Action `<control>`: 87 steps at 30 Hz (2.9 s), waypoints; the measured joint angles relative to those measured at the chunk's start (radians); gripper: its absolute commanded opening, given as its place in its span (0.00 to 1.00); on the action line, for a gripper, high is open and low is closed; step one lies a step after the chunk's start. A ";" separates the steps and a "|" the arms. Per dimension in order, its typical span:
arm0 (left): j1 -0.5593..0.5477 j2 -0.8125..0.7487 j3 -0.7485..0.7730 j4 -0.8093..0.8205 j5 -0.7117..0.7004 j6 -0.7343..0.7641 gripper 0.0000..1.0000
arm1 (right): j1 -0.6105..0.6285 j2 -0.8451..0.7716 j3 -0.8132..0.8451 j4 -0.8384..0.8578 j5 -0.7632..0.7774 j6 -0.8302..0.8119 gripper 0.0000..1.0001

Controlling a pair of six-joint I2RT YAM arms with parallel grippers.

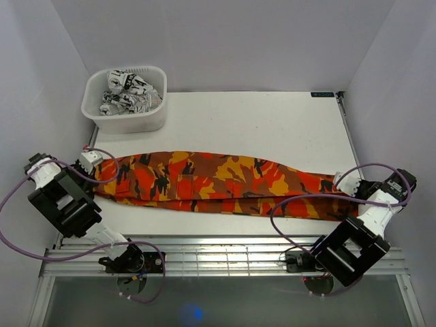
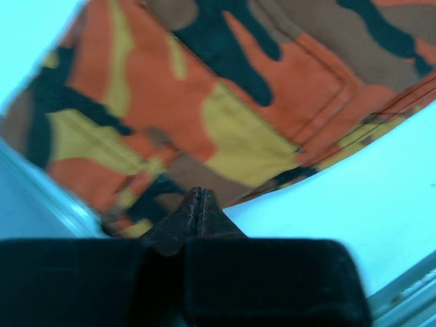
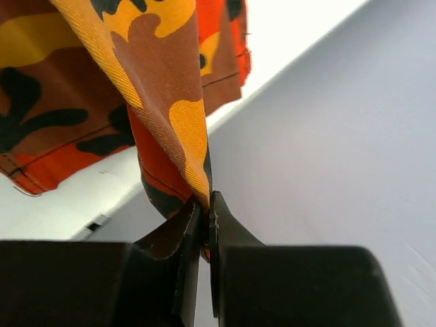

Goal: Fold and stack the trousers
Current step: Fold the trousers

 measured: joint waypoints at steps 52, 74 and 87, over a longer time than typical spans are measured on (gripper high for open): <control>-0.024 0.016 0.141 0.079 -0.083 0.068 0.00 | 0.005 -0.045 -0.006 -0.190 0.034 0.006 0.08; 0.006 0.159 0.366 -0.174 0.022 0.035 0.00 | -0.013 0.217 0.218 -0.199 -0.061 -0.008 0.08; 0.161 0.151 0.228 -0.240 0.002 0.198 0.00 | -0.127 0.145 0.013 -0.182 -0.032 -0.009 0.08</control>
